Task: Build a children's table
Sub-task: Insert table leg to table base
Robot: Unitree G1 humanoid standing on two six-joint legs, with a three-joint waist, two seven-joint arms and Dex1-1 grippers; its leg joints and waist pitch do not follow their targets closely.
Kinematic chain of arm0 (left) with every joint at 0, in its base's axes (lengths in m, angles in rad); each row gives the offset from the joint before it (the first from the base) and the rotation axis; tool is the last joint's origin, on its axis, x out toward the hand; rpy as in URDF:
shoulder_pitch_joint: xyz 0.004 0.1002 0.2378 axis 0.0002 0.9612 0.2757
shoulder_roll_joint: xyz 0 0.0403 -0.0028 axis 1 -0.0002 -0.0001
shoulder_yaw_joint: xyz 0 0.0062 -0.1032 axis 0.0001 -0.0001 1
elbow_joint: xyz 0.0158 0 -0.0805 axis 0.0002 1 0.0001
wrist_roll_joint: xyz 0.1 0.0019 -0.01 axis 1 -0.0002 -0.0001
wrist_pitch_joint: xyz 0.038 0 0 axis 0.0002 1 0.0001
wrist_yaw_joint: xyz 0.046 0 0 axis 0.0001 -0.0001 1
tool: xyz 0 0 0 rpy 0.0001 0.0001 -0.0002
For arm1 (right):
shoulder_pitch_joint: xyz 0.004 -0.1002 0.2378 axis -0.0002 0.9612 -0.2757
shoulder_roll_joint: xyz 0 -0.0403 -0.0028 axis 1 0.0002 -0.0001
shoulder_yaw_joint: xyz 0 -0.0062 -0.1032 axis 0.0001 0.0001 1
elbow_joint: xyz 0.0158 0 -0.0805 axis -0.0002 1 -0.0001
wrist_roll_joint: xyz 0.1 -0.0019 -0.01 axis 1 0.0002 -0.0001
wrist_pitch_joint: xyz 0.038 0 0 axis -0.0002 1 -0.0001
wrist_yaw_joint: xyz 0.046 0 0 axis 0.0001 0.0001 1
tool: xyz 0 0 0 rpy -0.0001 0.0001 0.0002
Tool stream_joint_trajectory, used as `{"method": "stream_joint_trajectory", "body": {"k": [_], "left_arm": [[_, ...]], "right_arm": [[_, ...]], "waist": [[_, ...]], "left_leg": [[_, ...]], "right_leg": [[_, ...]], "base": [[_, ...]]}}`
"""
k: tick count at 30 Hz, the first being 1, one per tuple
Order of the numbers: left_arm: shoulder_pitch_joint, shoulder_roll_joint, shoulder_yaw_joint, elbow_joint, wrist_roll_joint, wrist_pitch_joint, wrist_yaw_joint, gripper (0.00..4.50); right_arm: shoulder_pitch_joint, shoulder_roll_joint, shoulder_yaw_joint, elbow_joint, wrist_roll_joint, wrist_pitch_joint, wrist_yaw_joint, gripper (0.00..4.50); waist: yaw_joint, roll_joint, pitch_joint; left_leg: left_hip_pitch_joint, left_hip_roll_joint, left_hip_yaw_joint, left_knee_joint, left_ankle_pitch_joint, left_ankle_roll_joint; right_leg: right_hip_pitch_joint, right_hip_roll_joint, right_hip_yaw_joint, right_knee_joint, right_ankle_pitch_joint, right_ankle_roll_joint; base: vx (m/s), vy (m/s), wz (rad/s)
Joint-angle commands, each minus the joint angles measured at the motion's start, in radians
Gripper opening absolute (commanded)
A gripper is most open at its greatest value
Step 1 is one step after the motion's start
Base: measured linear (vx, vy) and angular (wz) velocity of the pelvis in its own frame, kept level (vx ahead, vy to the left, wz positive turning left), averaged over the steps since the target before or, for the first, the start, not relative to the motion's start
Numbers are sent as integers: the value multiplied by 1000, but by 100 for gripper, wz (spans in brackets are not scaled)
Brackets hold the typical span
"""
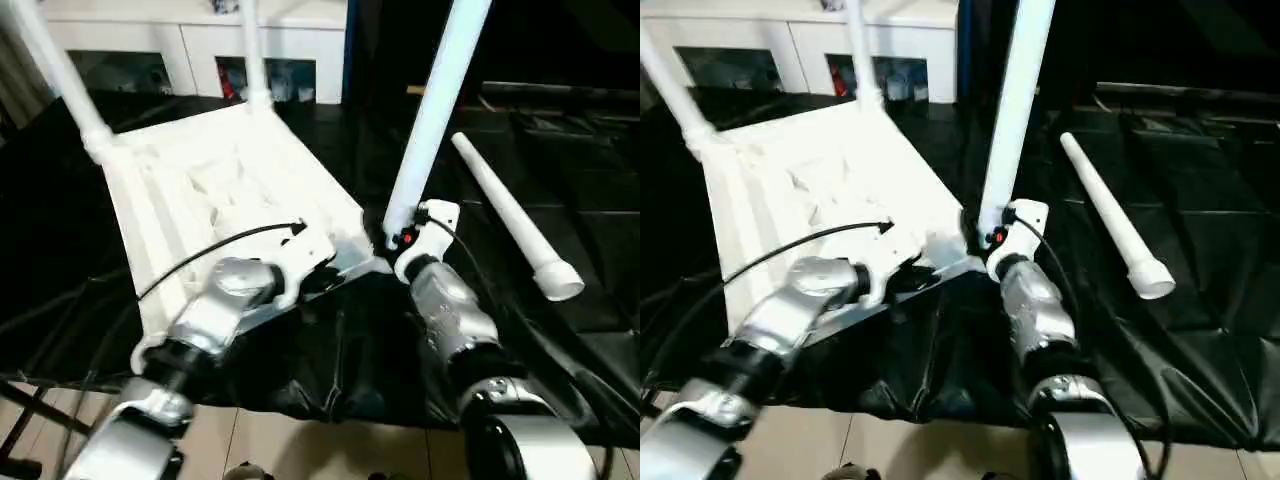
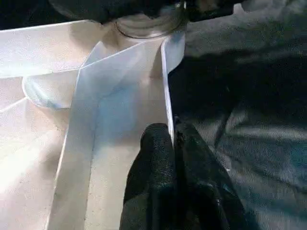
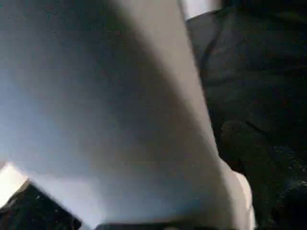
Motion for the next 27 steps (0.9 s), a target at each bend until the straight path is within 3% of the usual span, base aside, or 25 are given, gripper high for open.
{"method": "stream_joint_trajectory", "body": {"k": [1,7,13,16,22,27], "left_arm": [[11,9,-35,-31,-21,-42,-80,0],[21,79,-33,-39,-52,-70,-186,0],[18,125,-29,-26,-60,-103,-266,0],[20,152,-40,-23,-61,-123,-309,0],[17,170,-57,-7,-48,-151,-338,0],[14,167,-55,-2,-46,-156,-342,0]], "right_arm": [[35,-31,40,-60,-6,38,102,419],[154,-202,159,-277,-5,81,425,419],[201,-297,214,-385,-14,67,569,419],[218,-337,245,-438,-17,81,630,419],[199,-361,294,-413,-76,55,654,419],[177,-362,308,-392,-92,58,650,376]], "waist": [[4,1,-80],[34,-1,-79],[41,-6,-77],[42,-9,-78],[46,-12,-80],[51,-14,-76]], "left_leg": [[-2,27,-3,-51,-164,48],[2,34,1,-46,-184,59],[0,32,-2,-46,-199,49],[-1,31,-2,-44,-187,52],[-2,31,-2,-41,-176,53],[0,31,-3,-42,-205,42]], "right_leg": [[62,-83,47,-46,-117,-223],[58,-77,45,-49,-159,-198],[55,-82,47,-55,-250,-174],[55,-81,47,-53,-244,-174],[53,-82,46,-50,-243,-178],[50,-83,47,-55,-307,-161]], "base": [[0,0,0],[0,0,0],[0,0,0],[0,0,0],[0,0,0],[0,0,0]]}}
